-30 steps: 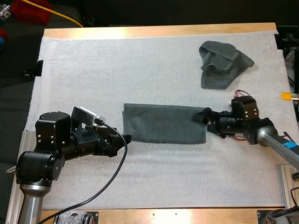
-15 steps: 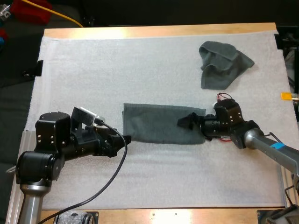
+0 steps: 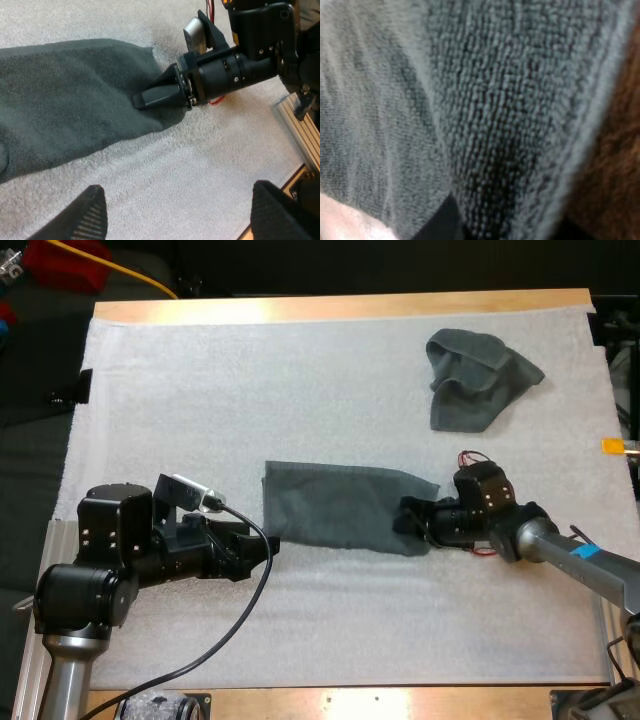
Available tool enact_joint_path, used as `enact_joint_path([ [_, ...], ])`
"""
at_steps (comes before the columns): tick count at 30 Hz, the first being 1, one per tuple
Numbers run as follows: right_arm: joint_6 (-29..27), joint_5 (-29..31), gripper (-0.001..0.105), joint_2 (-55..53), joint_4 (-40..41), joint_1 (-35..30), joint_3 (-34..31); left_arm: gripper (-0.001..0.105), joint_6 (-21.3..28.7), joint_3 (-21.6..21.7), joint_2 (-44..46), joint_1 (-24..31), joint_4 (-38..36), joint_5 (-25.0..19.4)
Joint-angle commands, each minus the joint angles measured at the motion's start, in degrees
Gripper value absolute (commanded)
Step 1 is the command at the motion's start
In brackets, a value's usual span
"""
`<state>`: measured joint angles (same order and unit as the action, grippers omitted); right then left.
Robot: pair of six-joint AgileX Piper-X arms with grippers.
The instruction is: Pick towel from pile, fold and stack
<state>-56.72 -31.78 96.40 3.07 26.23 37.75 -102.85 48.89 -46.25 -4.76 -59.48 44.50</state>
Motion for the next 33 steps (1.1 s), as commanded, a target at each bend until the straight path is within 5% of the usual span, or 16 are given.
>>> enact_joint_path([
  [1,-0.26,-1.63,0.009,0.97,2.0,0.81,-0.6,0.059,-0.18,0.28,0.12,0.08,0.21,0.85],
  [5,-2.84,-1.46,0.0,-0.64,2.49,0.92,-0.6,0.059,-0.18,0.28,0.12,0.08,0.21,0.85],
  [22,-5.87,12.15,0.001,-13.46,14.31,0.64,0.0,0.059,-0.18,0.28,0.12,0.08,0.21,0.85],
  [33,-23.13,28.79,0.001,-16.29,39.58,0.64,7.94,0.059,-0.18,0.28,0.12,0.08,-0.7,0.85],
])
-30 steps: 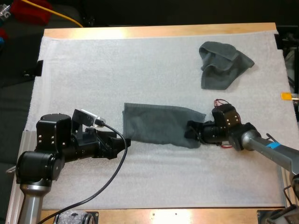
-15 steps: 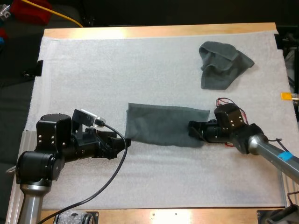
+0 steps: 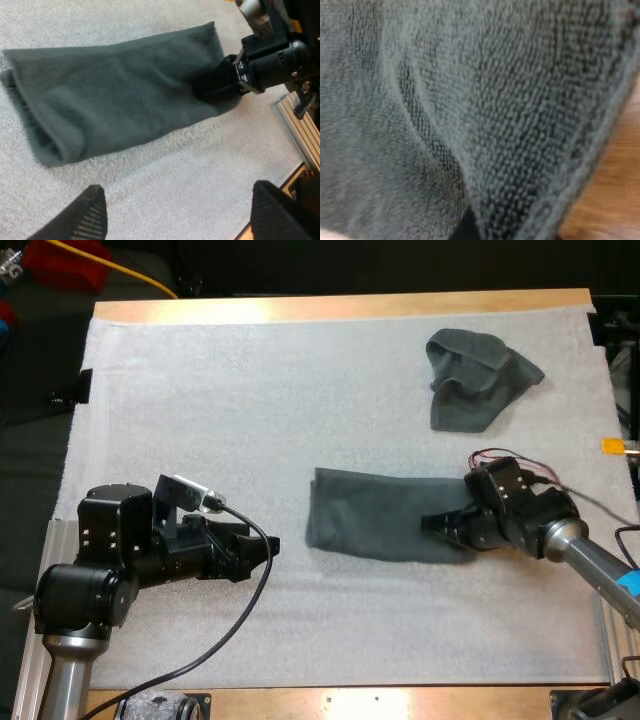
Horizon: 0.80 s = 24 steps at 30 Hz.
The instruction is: Pick towel from pile, fold and stack
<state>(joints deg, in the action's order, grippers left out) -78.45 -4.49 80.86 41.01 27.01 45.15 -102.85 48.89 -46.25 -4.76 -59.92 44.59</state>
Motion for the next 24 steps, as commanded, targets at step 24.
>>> enact_joint_path([
  [24,3.55,-3.88,0.001,2.24,1.93,6.02,9.08,0.059,-0.18,0.28,0.12,0.08,-1.54,0.76],
])
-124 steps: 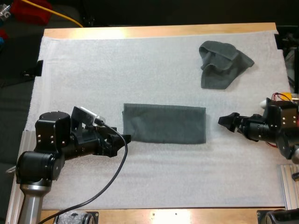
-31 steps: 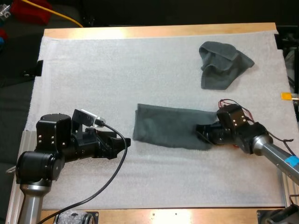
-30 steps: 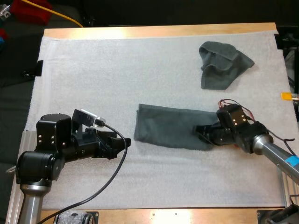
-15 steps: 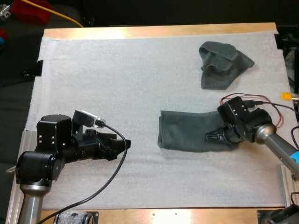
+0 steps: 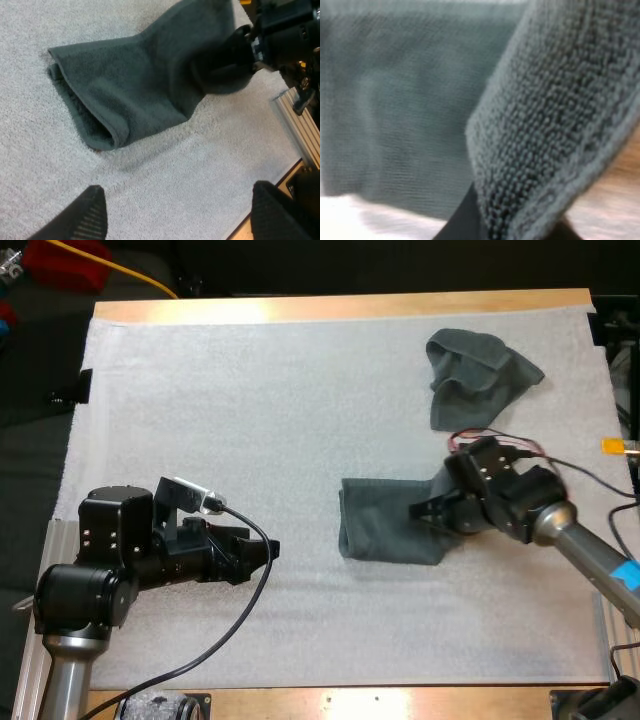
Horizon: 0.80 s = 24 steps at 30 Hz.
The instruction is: Pick towel from pile, fold and stack
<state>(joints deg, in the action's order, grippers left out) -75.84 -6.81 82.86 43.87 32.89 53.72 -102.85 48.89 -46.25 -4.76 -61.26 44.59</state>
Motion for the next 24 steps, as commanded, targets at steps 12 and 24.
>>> enact_joint_path([
  [12,12.44,-8.9,0.001,7.66,-11.59,4.46,0.51,0.059,-0.18,0.28,0.12,0.08,-0.2,0.76],
  [24,14.48,-12.49,0.007,10.85,-15.75,4.63,0.51,0.059,-0.18,0.28,0.12,0.08,-0.2,0.76],
])
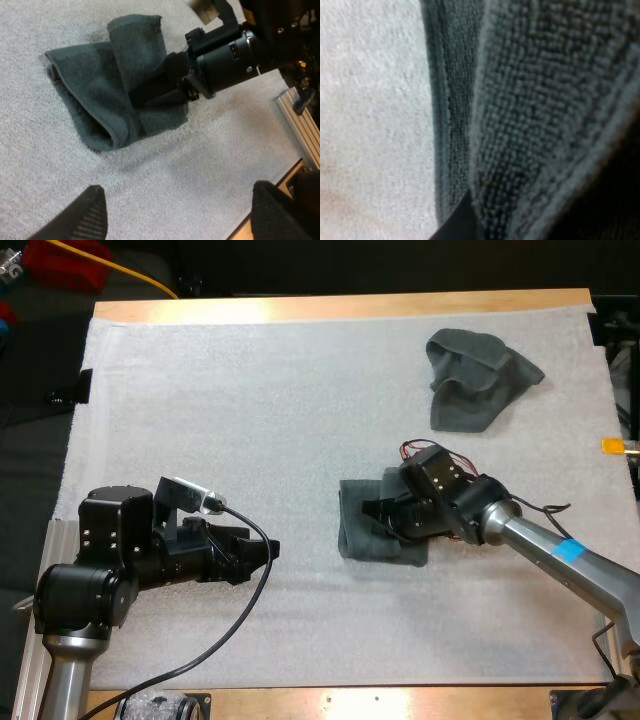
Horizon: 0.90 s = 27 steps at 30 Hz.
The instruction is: Pick towel from pile, fold and stack
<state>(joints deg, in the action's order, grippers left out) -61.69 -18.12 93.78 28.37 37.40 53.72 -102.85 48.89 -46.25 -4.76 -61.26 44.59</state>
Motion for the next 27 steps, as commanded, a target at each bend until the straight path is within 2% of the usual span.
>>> enact_joint_path([
  [1,0.32,-1.41,0.008,0.14,-0.44,0.12,0.51,0.059,-0.18,0.28,0.12,0.08,-0.2,0.76],
  [11,0.17,-5.24,0.009,1.37,-3.14,0.12,0.51,0.059,-0.18,0.28,0.12,0.08,-0.2,0.76],
  [13,0.04,-5.88,0.013,1.37,-3.62,0.12,0.51,0.059,-0.18,0.28,0.12,0.08,-0.2,0.76],
  [18,0.04,-9.49,0.044,1.37,-5.15,0.12,0.51,0.059,-0.18,0.28,0.12,0.08,-0.2,0.76],
  [21,0.04,-11.58,0.058,1.37,-5.88,0.12,0.51,0.059,-0.18,0.28,0.12,0.08,-0.2,0.76],
  [27,0.04,-13.04,0.061,1.37,-7.7,1.48,0.51,0.059,-0.18,0.28,0.12,0.08,-0.2,0.76],
])
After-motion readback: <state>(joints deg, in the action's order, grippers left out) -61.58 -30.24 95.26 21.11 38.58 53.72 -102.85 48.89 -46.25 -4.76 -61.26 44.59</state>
